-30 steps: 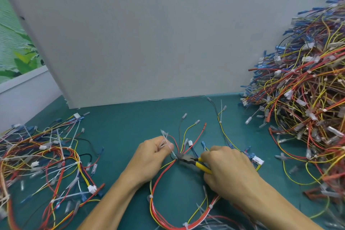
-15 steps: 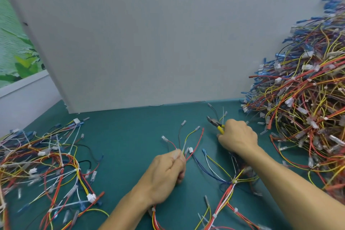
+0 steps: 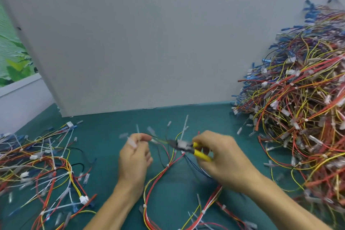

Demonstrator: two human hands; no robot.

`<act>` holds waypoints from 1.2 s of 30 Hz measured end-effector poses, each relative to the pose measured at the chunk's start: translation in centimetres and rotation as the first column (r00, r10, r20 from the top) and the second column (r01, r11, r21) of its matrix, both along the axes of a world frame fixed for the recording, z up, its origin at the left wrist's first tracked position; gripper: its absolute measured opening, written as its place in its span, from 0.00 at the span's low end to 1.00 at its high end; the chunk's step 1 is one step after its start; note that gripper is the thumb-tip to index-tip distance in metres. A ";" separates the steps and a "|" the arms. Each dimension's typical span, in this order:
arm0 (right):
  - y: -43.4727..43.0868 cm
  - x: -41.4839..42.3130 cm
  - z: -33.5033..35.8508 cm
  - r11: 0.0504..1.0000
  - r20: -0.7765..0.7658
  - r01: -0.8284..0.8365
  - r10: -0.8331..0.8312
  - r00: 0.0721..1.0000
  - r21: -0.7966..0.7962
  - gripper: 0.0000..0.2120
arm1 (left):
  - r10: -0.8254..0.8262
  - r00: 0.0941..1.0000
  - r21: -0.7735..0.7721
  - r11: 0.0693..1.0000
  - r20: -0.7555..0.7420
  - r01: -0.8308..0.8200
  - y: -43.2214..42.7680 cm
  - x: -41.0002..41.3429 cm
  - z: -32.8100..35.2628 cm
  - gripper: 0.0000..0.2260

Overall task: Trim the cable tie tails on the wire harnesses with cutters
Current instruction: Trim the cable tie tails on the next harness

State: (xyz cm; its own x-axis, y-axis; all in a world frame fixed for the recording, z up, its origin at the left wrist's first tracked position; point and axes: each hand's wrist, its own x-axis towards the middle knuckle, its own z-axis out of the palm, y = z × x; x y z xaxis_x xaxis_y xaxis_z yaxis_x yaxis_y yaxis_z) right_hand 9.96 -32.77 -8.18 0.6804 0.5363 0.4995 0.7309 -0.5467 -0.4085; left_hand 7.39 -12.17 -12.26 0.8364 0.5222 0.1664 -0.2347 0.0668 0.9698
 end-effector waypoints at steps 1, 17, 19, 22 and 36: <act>0.1 -0.6 -0.6 0.999 -0.037 -0.032 0.031 0.999 -0.033 0.09 | 0.071 0.996 -0.017 0.997 0.045 -0.070 0.3 -0.1 0.3 0.04; -0.4 -1.4 -4.0 0.995 -0.218 -0.042 0.022 0.976 -0.087 0.11 | -0.384 0.909 0.812 0.471 -0.162 0.344 0.3 -2.2 0.4 0.09; -0.4 -1.5 -3.9 0.994 -0.218 -0.065 0.044 0.975 -0.090 0.11 | -0.402 0.891 0.762 0.503 -0.211 0.407 -0.1 -2.0 -0.1 0.08; -0.5 -1.5 -3.4 0.993 -0.212 -0.090 0.072 0.975 -0.078 0.11 | -0.409 0.866 0.708 0.518 -0.287 0.479 0.0 -1.7 -0.5 0.09; -1.8 -1.1 0.2 0.840 -0.039 0.153 -0.203 0.978 -0.520 0.02 | -0.422 0.846 0.638 0.563 -0.326 0.526 0.7 -1.3 -0.6 0.06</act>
